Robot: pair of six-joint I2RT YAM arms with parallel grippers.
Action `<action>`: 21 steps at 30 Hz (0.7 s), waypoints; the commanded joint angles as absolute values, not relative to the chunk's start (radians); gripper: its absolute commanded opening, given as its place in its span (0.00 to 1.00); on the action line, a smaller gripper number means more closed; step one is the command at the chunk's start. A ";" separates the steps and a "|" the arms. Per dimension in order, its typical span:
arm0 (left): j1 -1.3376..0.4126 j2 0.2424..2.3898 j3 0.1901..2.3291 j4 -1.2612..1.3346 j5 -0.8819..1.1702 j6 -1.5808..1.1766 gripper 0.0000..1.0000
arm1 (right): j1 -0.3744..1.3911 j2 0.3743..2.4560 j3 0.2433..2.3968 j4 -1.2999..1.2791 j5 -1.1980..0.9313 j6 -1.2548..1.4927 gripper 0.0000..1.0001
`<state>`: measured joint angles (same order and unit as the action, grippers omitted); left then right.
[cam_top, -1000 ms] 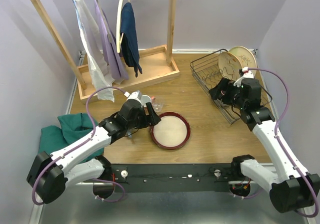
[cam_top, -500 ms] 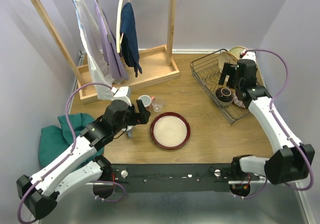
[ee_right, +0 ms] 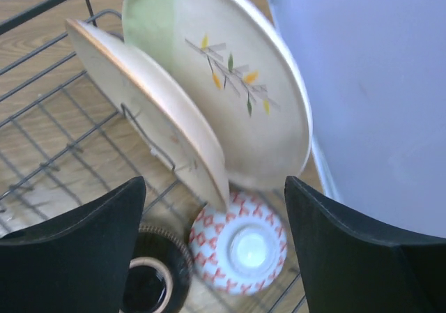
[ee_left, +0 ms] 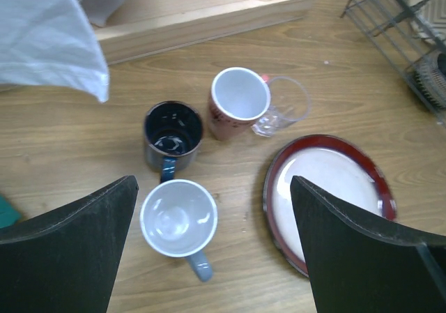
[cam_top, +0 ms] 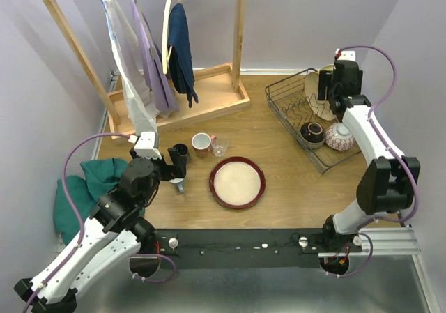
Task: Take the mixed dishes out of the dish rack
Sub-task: Pick up the plate from the dish rack.
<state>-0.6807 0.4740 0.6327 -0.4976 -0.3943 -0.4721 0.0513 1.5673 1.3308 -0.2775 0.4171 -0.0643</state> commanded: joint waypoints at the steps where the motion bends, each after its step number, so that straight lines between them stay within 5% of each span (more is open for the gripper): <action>1: -0.675 0.420 0.583 -0.443 -0.477 -0.390 0.99 | 0.041 1.663 1.449 -0.241 0.388 -0.219 0.84; 15: -0.644 0.436 0.571 -0.405 -0.437 -0.373 0.99 | 0.037 1.871 1.571 -0.273 0.383 -0.371 0.47; 21: -0.623 0.445 0.569 -0.393 -0.408 -0.365 0.99 | 0.037 1.870 1.571 -0.270 0.388 -0.440 0.19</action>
